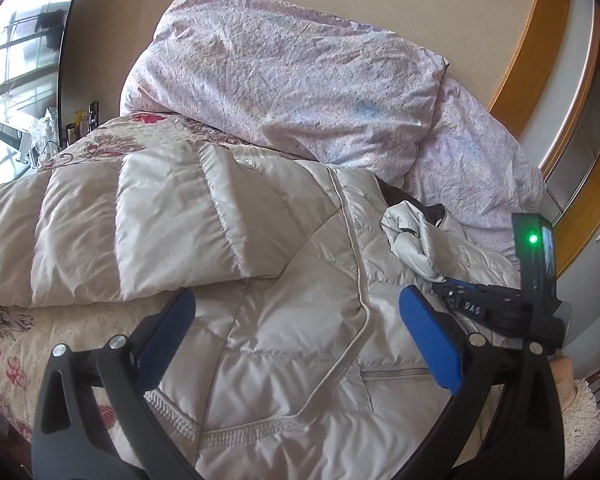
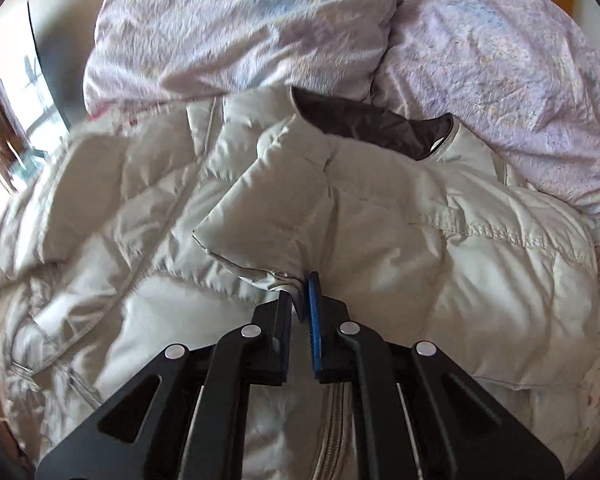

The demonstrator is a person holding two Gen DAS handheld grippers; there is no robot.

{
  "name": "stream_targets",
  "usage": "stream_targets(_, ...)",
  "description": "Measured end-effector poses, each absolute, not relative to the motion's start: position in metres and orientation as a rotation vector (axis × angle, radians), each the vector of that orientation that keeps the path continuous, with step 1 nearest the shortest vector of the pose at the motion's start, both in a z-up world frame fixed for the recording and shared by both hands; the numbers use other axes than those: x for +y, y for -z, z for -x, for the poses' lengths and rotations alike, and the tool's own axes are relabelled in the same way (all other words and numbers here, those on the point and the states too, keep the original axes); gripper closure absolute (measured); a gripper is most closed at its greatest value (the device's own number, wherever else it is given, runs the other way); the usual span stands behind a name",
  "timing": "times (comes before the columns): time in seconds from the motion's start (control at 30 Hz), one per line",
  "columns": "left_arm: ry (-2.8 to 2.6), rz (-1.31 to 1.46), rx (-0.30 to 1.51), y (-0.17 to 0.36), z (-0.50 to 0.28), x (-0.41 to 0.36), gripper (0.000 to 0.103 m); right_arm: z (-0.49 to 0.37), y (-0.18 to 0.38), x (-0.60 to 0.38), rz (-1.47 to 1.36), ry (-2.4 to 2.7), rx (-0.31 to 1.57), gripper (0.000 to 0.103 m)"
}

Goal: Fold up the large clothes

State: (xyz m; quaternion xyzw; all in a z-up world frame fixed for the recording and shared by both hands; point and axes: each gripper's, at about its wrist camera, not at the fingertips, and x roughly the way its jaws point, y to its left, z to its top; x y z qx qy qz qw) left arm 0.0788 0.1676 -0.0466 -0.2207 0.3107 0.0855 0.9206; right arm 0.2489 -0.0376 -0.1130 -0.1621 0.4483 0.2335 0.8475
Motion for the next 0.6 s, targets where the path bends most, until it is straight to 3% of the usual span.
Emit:
stream_targets(0.1, -0.164, 0.479, 0.651, 0.049, -0.079, 0.172, 0.002, -0.236, 0.113, -0.033, 0.448, -0.474, 0.904, 0.071)
stream_targets(0.17, -0.144, 0.518, 0.651, 0.051, -0.079, 0.177, 0.002, -0.228, 0.104, -0.036, 0.456, -0.484, 0.882, 0.046)
stream_targets(0.4, -0.165, 0.550, 0.618, 0.047, -0.067, 0.190, 0.002, -0.244, 0.057, -0.083, 0.136, -0.580, 0.896, 0.045)
stream_targets(0.6, -0.206, 0.522, 0.574, 0.043, -0.056, 0.199, 0.002, -0.289, 0.049, -0.123, 0.126, -0.279, 0.800, 0.045)
